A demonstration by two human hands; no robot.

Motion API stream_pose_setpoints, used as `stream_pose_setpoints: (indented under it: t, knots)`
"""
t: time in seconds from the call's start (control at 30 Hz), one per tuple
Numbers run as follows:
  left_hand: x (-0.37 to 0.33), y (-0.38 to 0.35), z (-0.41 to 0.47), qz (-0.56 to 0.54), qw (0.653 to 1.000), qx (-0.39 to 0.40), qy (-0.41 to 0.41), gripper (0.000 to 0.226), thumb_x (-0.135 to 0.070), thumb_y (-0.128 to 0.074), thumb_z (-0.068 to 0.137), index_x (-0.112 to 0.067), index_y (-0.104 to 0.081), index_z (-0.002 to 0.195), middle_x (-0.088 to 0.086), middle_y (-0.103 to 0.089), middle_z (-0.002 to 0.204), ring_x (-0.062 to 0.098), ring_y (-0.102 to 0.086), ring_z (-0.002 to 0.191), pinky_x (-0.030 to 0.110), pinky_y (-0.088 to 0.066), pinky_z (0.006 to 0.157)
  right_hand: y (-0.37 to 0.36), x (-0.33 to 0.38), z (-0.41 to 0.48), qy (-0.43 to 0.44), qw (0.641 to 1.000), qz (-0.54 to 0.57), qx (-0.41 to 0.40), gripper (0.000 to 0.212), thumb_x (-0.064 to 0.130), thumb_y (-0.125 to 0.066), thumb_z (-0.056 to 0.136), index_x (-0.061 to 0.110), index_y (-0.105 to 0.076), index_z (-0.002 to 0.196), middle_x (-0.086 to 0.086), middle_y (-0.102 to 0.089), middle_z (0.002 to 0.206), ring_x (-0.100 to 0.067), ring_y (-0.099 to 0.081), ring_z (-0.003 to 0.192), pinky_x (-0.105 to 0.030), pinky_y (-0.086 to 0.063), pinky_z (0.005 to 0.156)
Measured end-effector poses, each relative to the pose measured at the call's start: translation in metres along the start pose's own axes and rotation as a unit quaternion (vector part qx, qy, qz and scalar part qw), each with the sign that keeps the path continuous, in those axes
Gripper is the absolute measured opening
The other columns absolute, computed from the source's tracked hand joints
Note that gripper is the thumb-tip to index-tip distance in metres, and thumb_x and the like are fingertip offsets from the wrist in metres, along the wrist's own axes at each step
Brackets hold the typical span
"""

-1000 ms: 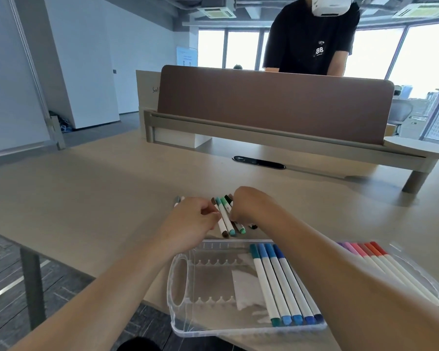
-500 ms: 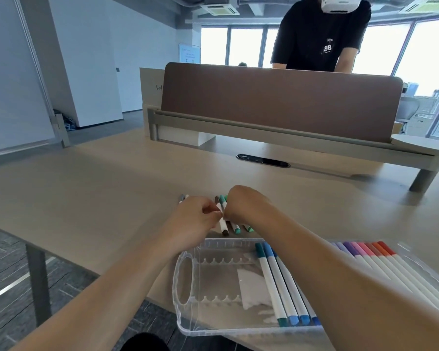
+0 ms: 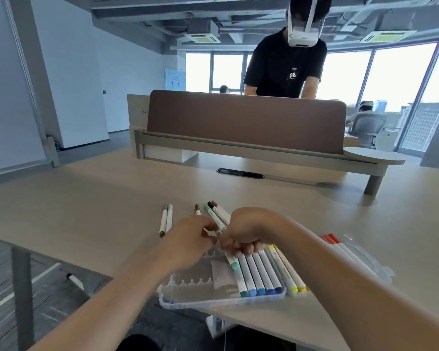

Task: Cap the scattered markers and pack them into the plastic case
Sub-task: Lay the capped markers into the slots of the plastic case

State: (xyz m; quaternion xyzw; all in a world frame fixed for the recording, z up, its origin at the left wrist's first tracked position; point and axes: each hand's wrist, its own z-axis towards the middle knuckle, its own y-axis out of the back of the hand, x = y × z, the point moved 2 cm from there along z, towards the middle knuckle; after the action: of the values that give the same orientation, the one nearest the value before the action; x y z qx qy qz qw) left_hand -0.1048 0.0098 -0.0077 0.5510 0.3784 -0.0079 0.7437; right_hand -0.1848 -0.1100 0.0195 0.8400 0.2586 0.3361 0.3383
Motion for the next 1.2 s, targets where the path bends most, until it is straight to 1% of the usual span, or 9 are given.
stream_pose_setpoints:
  t: [0.1, 0.17, 0.23, 0.4, 0.63, 0.9, 0.97, 1.07, 1.2]
  knots:
    - [-0.011, -0.006, -0.014, 0.017, 0.999, 0.036, -0.017, 0.031, -0.026, -0.057, 0.093, -0.03, -0.062, 0.124, -0.005, -0.065, 0.116, 0.011, -0.066, 0.096, 0.026, -0.055, 0.076, -0.009, -0.012, -0.004, -0.019, 0.999, 0.012, 0.048, 0.024, 0.021, -0.056, 0.088, 0.011, -0.059, 0.066, -0.004, -0.053, 0.064, -0.012, -0.035, 0.047, -0.021, -0.023, 0.043]
    - [-0.017, -0.007, -0.024, 0.028, 0.997, 0.063, -0.036, 0.025, -0.028, -0.053, 0.096, -0.027, -0.063, 0.118, 0.0, -0.069, 0.109, 0.013, -0.071, 0.083, 0.029, -0.059, 0.068, -0.011, -0.017, -0.004, -0.028, 0.999, 0.004, 0.04, 0.025, 0.025, -0.056, 0.092, 0.012, -0.06, 0.071, -0.004, -0.054, 0.067, -0.012, -0.037, 0.047, -0.02, -0.025, 0.042]
    - [-0.02, -0.006, -0.031, 0.052, 0.994, 0.082, -0.058, 0.025, -0.032, -0.053, 0.096, -0.027, -0.063, 0.118, -0.002, -0.069, 0.112, 0.01, -0.069, 0.084, 0.027, -0.057, 0.074, -0.01, -0.02, -0.005, -0.023, 1.0, -0.005, 0.012, 0.027, 0.029, -0.057, 0.094, 0.012, -0.06, 0.073, -0.003, -0.052, 0.066, -0.012, -0.038, 0.047, -0.021, -0.027, 0.044]
    - [-0.015, -0.011, -0.031, 0.097, 0.983, 0.131, -0.087, 0.057, -0.055, -0.062, 0.087, -0.037, -0.048, 0.14, -0.019, -0.033, 0.153, 0.01, -0.044, 0.133, 0.027, -0.036, 0.106, -0.014, -0.02, -0.004, -0.01, 1.0, -0.014, -0.016, 0.035, 0.029, -0.05, 0.098, 0.014, -0.056, 0.067, 0.0, -0.049, 0.059, -0.011, -0.036, 0.043, -0.02, -0.027, 0.04]
    - [-0.004, -0.017, -0.023, 0.09, 0.986, 0.125, -0.056, 0.083, -0.081, -0.063, 0.057, -0.043, -0.052, 0.131, -0.026, -0.053, 0.133, 0.004, -0.054, 0.121, 0.038, -0.044, 0.104, -0.013, -0.022, -0.001, -0.021, 1.0, 0.011, 0.008, 0.033, 0.03, -0.059, 0.097, 0.014, -0.057, 0.068, 0.001, -0.049, 0.06, -0.01, -0.039, 0.046, -0.019, -0.029, 0.043]
    - [-0.009, -0.021, -0.022, 0.08, 0.986, 0.135, -0.054, 0.086, -0.069, -0.074, 0.063, -0.028, -0.053, 0.136, -0.019, -0.047, 0.137, 0.009, -0.052, 0.121, 0.037, -0.045, 0.103, -0.013, -0.011, -0.005, -0.033, 0.998, -0.046, 0.01, 0.034, 0.029, -0.058, 0.099, 0.013, -0.056, 0.069, 0.003, -0.05, 0.057, -0.007, -0.041, 0.039, -0.016, -0.033, 0.039]
    - [-0.009, -0.019, -0.018, 0.095, 0.984, 0.143, -0.047, 0.082, -0.069, -0.076, 0.058, -0.029, -0.057, 0.127, -0.015, -0.054, 0.129, 0.009, -0.059, 0.107, 0.035, -0.051, 0.093, -0.016, -0.011, -0.007, -0.027, 0.998, -0.051, 0.004, 0.036, 0.028, -0.056, 0.1, 0.012, -0.054, 0.068, 0.002, -0.049, 0.055, -0.006, -0.04, 0.037, -0.016, -0.033, 0.039]
    - [-0.009, -0.012, -0.01, 0.068, 0.985, 0.154, -0.028, 0.052, -0.048, -0.08, 0.067, -0.027, -0.062, 0.112, 0.0, -0.07, 0.104, 0.014, -0.068, 0.077, 0.033, -0.059, 0.069, -0.019, -0.012, -0.005, -0.015, 0.997, -0.074, -0.021, 0.04, 0.03, -0.054, 0.1, 0.012, -0.053, 0.065, 0.004, -0.05, 0.047, -0.007, -0.041, 0.035, -0.018, -0.035, 0.042]
    - [-0.006, 0.0, 0.002, 0.067, 0.993, 0.08, -0.058, 0.035, -0.037, -0.067, 0.088, -0.024, -0.065, 0.121, -0.007, -0.066, 0.117, 0.007, -0.062, 0.097, 0.024, -0.05, 0.085, -0.012, -0.017, -0.004, -0.009, 0.999, -0.038, -0.027, 0.038, 0.029, -0.049, 0.1, 0.012, -0.054, 0.066, 0.0, -0.052, 0.055, -0.009, -0.04, 0.037, -0.019, -0.031, 0.04]
